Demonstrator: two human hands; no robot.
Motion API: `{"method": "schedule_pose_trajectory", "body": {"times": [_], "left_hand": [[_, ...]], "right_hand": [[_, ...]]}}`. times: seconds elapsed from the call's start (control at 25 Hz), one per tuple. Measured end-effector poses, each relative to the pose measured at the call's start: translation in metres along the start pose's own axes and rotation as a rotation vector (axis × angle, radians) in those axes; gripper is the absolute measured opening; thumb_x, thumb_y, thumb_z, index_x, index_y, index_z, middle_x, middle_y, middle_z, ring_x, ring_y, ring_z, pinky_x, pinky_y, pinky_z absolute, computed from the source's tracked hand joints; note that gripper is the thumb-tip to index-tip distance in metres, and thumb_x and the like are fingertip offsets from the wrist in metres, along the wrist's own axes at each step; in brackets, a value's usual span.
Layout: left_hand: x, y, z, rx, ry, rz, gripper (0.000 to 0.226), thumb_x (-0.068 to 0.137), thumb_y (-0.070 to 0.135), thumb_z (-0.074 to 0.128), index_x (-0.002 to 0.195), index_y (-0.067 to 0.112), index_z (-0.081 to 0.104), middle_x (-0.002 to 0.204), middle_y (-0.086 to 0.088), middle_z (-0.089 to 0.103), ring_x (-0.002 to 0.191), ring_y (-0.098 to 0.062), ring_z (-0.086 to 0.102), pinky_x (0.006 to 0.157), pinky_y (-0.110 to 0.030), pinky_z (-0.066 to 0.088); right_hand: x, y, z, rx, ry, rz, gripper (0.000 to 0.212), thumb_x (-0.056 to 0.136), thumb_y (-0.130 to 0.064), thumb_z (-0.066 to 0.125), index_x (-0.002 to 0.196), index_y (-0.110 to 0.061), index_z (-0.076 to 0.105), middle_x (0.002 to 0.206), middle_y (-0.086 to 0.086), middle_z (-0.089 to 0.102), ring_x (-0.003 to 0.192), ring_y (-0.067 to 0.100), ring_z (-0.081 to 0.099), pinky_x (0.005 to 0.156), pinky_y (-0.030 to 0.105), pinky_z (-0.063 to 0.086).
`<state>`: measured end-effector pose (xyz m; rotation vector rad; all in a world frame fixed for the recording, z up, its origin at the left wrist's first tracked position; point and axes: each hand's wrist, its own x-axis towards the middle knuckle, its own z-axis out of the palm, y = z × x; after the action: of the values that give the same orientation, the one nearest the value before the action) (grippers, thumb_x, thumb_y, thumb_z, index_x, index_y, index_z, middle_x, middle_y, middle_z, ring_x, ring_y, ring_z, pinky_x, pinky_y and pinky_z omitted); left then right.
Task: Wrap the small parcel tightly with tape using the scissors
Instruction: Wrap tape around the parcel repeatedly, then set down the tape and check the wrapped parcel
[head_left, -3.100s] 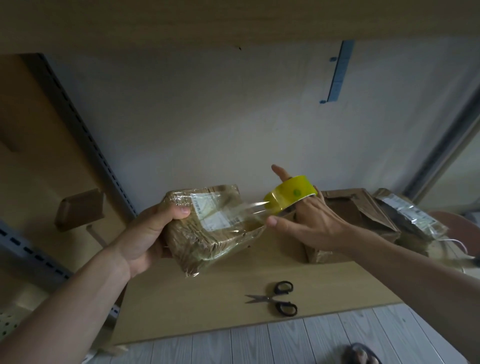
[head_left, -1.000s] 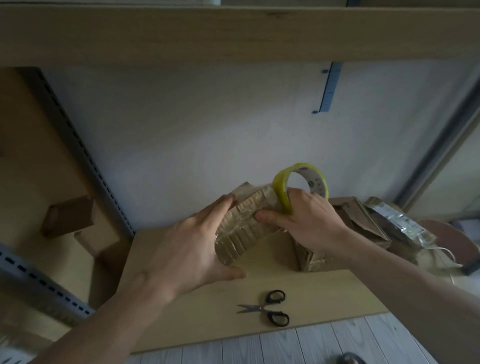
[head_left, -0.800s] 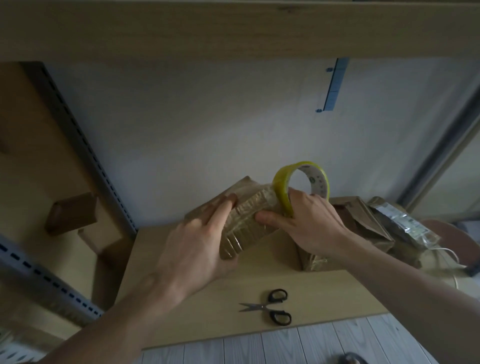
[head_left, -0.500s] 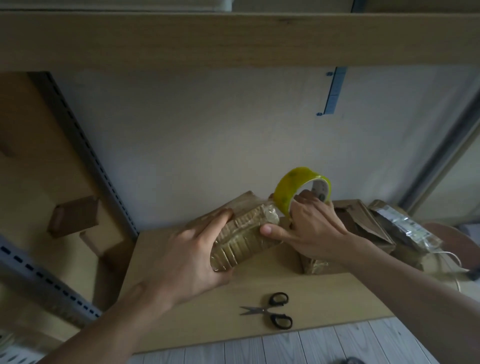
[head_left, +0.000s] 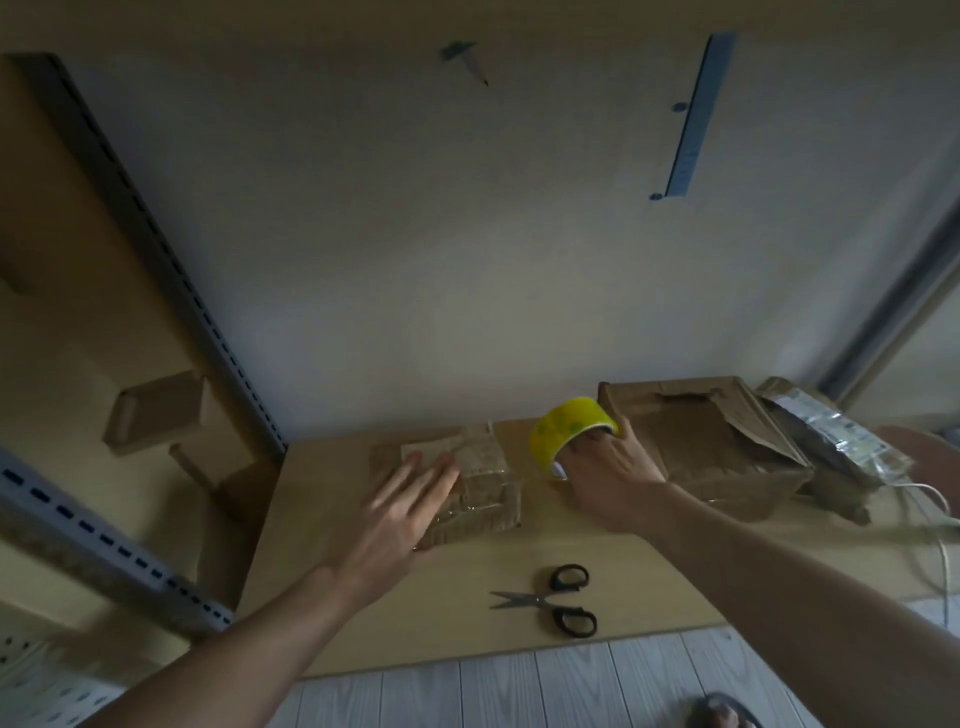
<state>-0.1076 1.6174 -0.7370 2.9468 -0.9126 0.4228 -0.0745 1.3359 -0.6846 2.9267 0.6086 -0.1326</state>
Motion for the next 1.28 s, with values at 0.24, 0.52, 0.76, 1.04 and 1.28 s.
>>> {"method": "schedule_pose_trajectory", "body": {"times": [0.24,0.52,0.76,1.04,1.28], "left_hand": [[-0.026,-0.006,0.048,-0.019,-0.227,-0.06,0.122,0.046,0.046,0.095,0.15,0.012,0.042,0.152,-0.008,0.047,0.136,-0.031,0.049,0.103,-0.039,0.047],[-0.02,0.014,0.048,-0.105,-0.087,-0.164,0.05,0.093,0.055,0.047,0.126,0.019,0.058,0.133,-0.006,0.054,0.117,-0.028,0.053,0.094,-0.043,0.04],[0.098,0.047,0.044,-0.676,-0.384,-0.182,0.046,0.1,0.035,0.055,0.14,0.013,0.052,0.132,-0.008,0.052,0.123,-0.022,0.05,0.103,-0.029,0.038],[0.111,0.025,0.075,-1.062,-0.412,-0.345,0.04,0.081,0.048,0.063,0.105,0.017,0.07,0.091,0.008,0.065,0.087,-0.005,0.057,0.087,-0.034,0.049],[0.129,0.031,0.076,-1.145,-0.514,-0.355,0.022,0.097,0.016,0.064,0.117,0.009,0.069,0.107,-0.002,0.07,0.097,-0.01,0.062,0.093,-0.027,0.048]], "right_hand": [[0.023,-0.025,0.069,-0.022,-0.168,-0.015,0.058,0.101,-0.023,0.046,0.156,-0.024,0.027,0.163,0.006,0.025,0.147,0.035,0.026,0.115,0.06,0.018],[0.021,-0.034,0.092,-0.042,-0.222,-0.019,0.059,0.104,-0.015,0.039,0.158,-0.022,0.017,0.164,0.01,0.017,0.149,0.036,0.019,0.115,0.057,0.023],[0.019,-0.031,0.095,-0.016,-0.065,-0.004,0.044,0.099,-0.014,0.051,0.142,-0.018,0.048,0.144,0.011,0.048,0.128,0.034,0.049,0.1,0.049,0.041],[0.003,-0.009,0.104,0.103,0.119,-0.082,0.046,0.077,-0.022,0.078,0.121,-0.016,0.066,0.122,0.008,0.063,0.11,0.032,0.064,0.069,0.045,0.058],[-0.045,-0.02,0.125,0.387,-0.009,-0.005,0.03,0.087,-0.043,0.052,0.104,-0.022,0.064,0.104,-0.003,0.059,0.098,0.019,0.055,0.078,0.036,0.05]]}}
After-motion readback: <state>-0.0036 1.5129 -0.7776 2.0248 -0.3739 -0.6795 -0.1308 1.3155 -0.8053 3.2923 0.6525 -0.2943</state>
